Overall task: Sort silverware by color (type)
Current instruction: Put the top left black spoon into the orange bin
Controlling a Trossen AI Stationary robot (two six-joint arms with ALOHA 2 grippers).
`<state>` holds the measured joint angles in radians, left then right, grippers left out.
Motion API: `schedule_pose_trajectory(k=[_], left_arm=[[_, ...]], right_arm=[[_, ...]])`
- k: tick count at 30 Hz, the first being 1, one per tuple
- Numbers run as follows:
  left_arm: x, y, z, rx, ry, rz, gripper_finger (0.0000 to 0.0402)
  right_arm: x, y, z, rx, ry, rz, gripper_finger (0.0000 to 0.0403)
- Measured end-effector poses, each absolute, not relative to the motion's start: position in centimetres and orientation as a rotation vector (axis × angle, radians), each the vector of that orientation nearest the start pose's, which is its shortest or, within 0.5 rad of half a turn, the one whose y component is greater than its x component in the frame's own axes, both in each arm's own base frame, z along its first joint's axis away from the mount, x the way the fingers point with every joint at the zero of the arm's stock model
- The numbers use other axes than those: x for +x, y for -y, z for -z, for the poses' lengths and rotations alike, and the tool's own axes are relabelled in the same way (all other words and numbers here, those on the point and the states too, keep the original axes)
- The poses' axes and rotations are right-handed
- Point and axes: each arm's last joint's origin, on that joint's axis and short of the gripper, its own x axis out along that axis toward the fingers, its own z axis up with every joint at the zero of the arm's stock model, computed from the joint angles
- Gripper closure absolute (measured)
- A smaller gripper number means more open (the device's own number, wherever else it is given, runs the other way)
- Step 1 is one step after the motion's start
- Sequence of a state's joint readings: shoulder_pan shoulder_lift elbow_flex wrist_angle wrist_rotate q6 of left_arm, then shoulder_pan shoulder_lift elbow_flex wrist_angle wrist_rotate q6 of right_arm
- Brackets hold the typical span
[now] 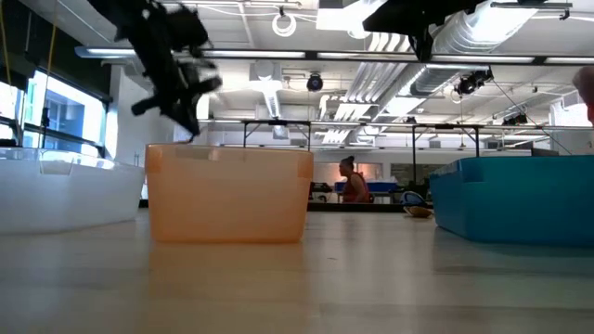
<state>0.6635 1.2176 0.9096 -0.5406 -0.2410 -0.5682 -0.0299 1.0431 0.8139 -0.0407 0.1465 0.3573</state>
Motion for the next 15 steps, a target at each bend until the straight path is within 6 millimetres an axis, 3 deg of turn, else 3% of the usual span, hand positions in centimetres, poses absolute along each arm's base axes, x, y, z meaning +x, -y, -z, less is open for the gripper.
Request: schedule_pose_trajectory(k=[5,10,15], left_arm=[[19.1,-11.4,-31.0,-0.494,-0.333,-0.900,0.0401],[19.2,-6.8,-35.3,-0.362,-0.073,-0.601,0.0401],[19.4,-2.8,-37.3,-0.304,0.052,-0.354,0.0401]], right_arm=[[23.2,1.1,-30.9,0.335,-0.235,0.222,0.0403],[23.3,1.1,-31.4,0.296,-0.190,0.184,0.0403],[23.5,0.9,-32.7,0.270,-0.061,0.108,0.0403]])
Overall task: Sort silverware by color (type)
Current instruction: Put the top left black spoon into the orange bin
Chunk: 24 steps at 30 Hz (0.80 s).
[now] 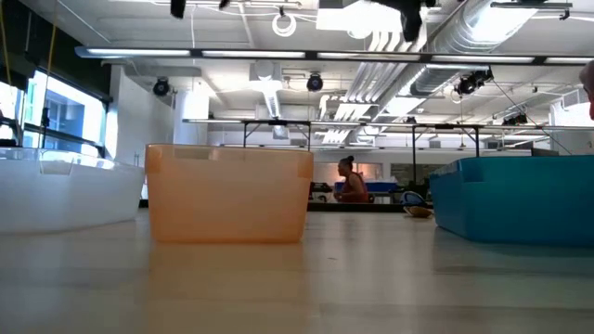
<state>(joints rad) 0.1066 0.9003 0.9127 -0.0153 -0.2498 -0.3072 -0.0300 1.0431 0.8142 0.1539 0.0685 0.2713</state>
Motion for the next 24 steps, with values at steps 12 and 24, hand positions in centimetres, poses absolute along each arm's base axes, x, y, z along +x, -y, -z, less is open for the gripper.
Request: schedule_pose_trajectory(k=[12,24], left_arm=[[22.2,3.0,-37.0,-0.211,0.077,-0.101,0.0401],[23.9,3.1,-36.0,-0.195,0.059,-0.114,0.0401]], right_arm=[[23.6,0.7,-34.3,0.261,0.092,-0.001,0.0403],[23.7,0.7,-34.2,0.259,0.087,-0.001,0.0403]])
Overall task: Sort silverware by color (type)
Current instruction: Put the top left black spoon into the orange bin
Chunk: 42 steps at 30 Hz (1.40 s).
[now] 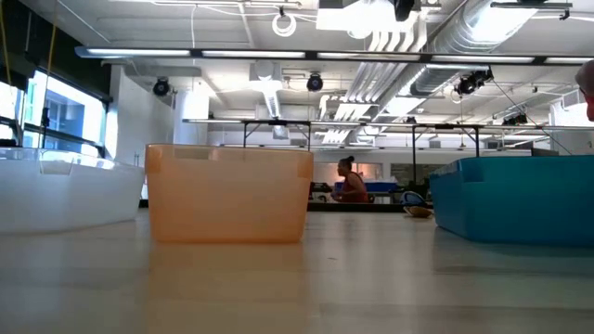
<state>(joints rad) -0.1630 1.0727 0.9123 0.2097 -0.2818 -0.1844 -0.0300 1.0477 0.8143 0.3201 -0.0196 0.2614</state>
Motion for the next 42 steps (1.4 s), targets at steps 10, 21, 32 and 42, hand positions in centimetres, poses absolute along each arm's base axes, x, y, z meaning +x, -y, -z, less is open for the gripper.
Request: schedule_pose_trajectory(k=[10,21,32,42], left_arm=[[22.3,2.8,-34.3,-0.248,0.143,-0.125,0.0401],[21.3,2.7,-32.9,-0.243,0.207,-0.111,0.0401],[21.3,2.6,-32.8,-0.135,0.192,-0.126,0.0401],[21.3,2.6,-32.8,-0.134,0.187,-0.126,0.0401]], right_arm=[[23.7,0.7,-34.2,0.259,0.087,-0.001,0.0403],[23.7,0.7,-34.2,0.242,0.087,0.000,0.0403],[24.0,0.7,-34.0,0.240,0.076,0.002,0.0403],[27.5,0.7,-30.7,0.276,-0.028,0.002,0.0403]])
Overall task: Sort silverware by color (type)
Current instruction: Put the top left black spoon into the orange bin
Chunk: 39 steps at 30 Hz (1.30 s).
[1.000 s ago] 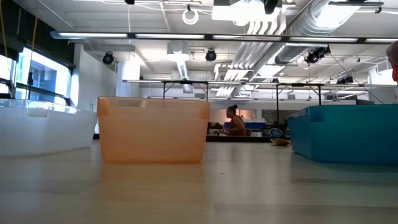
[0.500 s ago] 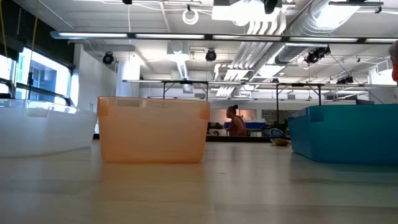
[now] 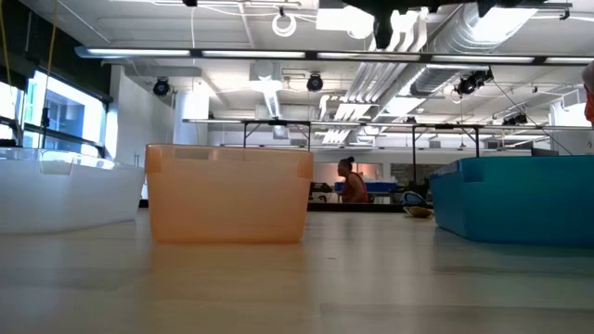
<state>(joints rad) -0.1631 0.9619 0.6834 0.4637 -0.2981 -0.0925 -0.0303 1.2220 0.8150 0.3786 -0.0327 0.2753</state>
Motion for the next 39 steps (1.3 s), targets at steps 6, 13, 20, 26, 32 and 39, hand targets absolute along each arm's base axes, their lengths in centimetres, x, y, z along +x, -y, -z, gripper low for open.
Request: schedule_pose_trajectory(k=[6,13,20,26,32,39], left_arm=[[21.3,2.7,-32.8,-0.133,0.182,-0.126,0.0401],[21.4,2.7,-32.7,-0.133,0.182,-0.127,0.0401],[22.5,2.8,-31.8,-0.130,0.136,-0.145,0.0401],[24.7,2.9,-31.1,-0.139,0.083,-0.185,0.0401],[26.1,2.3,-30.5,-0.147,0.018,-0.275,0.0401],[26.1,2.0,-30.5,-0.154,0.032,-0.373,0.0401]], right_arm=[[28.9,0.6,-30.5,0.296,0.070,-0.077,0.0403],[28.9,0.6,-31.3,0.242,0.160,-0.093,0.0403],[28.9,0.6,-31.4,0.244,0.166,-0.070,0.0403],[29.1,0.6,-32.5,0.238,0.167,-0.054,0.0403],[29.6,0.8,-34.4,0.206,0.121,0.060,0.0402],[30.0,1.0,-34.9,0.316,0.058,0.141,0.0347]])
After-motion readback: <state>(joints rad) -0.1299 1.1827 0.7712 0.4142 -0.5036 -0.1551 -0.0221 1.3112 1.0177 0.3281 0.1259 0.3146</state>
